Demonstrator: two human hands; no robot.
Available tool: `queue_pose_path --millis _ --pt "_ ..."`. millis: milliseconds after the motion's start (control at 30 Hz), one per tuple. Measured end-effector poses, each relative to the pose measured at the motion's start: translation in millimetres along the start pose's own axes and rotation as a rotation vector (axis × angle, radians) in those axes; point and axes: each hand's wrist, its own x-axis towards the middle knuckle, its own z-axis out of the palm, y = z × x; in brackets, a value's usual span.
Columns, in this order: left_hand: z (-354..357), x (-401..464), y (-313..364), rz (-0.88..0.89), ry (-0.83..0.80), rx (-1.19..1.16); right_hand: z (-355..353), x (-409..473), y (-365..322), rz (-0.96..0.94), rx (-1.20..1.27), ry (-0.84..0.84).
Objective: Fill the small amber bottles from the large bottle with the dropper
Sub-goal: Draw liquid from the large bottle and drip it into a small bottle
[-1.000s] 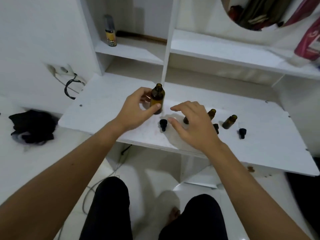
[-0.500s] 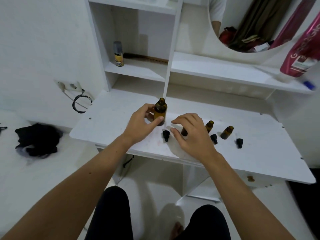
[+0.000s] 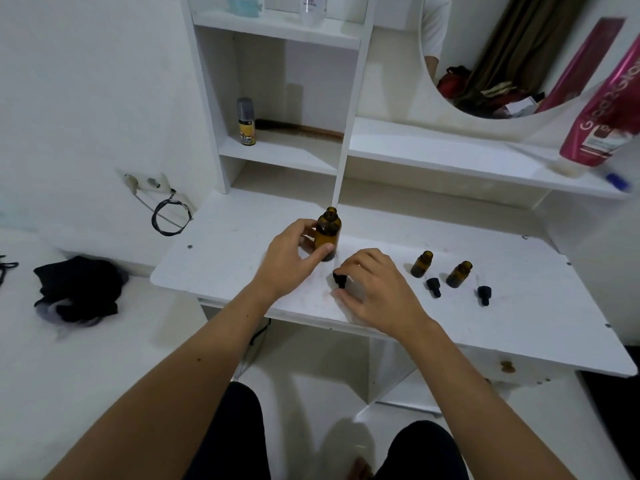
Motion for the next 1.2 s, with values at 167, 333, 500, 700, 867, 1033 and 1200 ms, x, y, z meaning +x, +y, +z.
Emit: queue_pose_path --millis 167,333,500,700,867,1033,1200 --pt "1 1 -1 -0.007 0.001 -0.002 -1 2 -4 0.031 0.054 0.04" --pt "1 1 -3 0.011 0.004 -0.011 -13 9 -7 0.083 0.179 0.173" --pt "1 3 -4 -0.001 0.003 0.011 -37 28 -4 0.15 0.309 0.428" --pt "1 3 -3 -0.021 -0.016 0.028 -56 45 7 0.192 0.337 0.535" --pt "1 4 -4 -0.024 -0.014 0.027 -76 58 -2 0.146 0.336 0.612" --pt "1 4 -4 -0.024 -0.012 0.037 -90 68 -3 0.088 0.299 0.625" --pt "2 5 -4 -0.027 -0.01 0.032 -98 74 -2 0.025 0.238 0.554"
